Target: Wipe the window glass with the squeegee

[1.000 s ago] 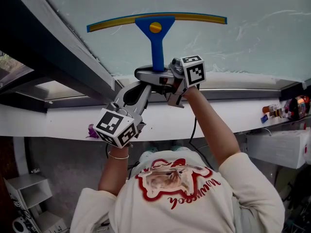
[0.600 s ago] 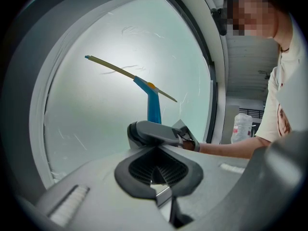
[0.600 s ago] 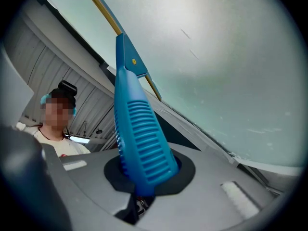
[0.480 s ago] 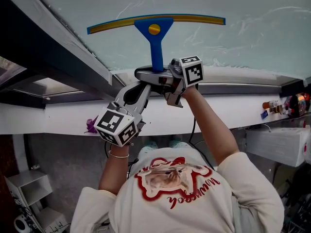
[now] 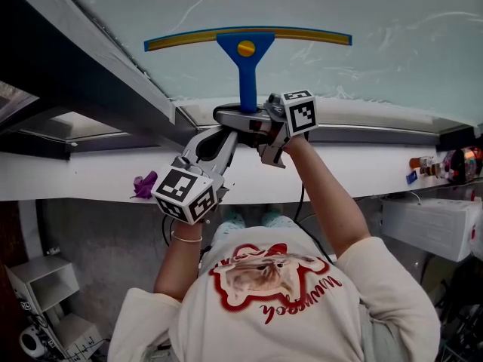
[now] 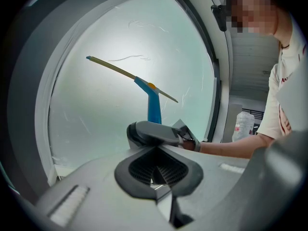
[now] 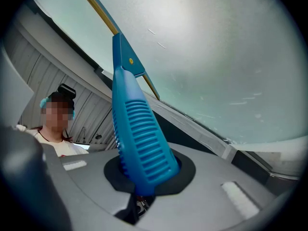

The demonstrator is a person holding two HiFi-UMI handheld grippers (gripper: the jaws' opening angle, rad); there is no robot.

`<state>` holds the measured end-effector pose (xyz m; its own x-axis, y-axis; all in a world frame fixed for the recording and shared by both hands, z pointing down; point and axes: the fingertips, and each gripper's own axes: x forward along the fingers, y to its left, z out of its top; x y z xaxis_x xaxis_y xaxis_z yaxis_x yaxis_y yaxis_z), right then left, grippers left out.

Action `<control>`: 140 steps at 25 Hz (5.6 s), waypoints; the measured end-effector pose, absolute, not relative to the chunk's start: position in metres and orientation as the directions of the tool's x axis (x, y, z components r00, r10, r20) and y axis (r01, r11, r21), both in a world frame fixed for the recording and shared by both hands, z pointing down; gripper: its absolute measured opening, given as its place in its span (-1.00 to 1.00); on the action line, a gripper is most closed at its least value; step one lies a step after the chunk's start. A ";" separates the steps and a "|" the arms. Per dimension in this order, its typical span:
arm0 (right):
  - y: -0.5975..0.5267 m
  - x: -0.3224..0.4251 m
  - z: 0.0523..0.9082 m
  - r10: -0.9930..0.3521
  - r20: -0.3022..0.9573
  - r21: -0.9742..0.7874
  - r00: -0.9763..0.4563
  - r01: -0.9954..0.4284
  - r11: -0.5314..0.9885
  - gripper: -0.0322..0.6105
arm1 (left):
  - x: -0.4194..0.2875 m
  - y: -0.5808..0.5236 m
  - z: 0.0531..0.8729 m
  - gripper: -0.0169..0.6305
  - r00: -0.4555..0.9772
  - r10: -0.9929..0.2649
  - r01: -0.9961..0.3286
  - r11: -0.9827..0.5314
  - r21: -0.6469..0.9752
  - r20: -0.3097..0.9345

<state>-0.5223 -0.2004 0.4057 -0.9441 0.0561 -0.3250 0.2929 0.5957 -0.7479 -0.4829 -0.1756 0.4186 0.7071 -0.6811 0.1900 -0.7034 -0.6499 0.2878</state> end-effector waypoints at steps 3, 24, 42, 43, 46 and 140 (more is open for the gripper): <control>-0.198 -0.523 0.412 0.050 -0.329 -0.758 -0.943 0.296 0.581 -0.78 | -0.483 -0.173 0.425 -0.94 0.705 -0.679 -0.706 -0.645 0.293 0.204; -0.193 -0.524 0.446 0.020 -0.339 -0.802 -0.940 0.301 0.516 -0.78 | -0.485 -0.166 0.456 -0.94 0.693 -0.672 -0.719 -0.613 0.328 0.262; -0.192 -0.520 0.481 -0.004 -0.323 -0.843 -0.946 0.285 0.456 -0.78 | -0.480 -0.164 0.490 -0.94 0.701 -0.642 -0.711 -0.598 0.370 0.310; -0.191 -0.520 0.483 -0.005 -0.323 -0.846 -0.946 0.286 0.450 -0.78 | -0.480 -0.164 0.491 -0.94 0.702 -0.639 -0.710 -0.598 0.372 0.313; -0.191 -0.519 0.487 -0.011 -0.335 -0.848 -0.942 0.297 0.438 -0.79 | -0.479 -0.164 0.496 -0.94 0.703 -0.633 -0.710 -0.595 0.376 0.324; -0.210 -0.591 -0.024 0.179 -0.054 -0.243 -0.982 0.187 0.952 -0.84 | -0.541 -0.194 -0.006 -0.94 0.654 -0.636 -0.753 -0.600 -0.270 -0.411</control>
<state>-0.5911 -0.2101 -0.0242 -0.9823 0.1792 -0.0538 0.1870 0.9517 -0.2434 -0.5415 -0.1936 -0.0060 0.6537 -0.6355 -0.4108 -0.7530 -0.6002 -0.2697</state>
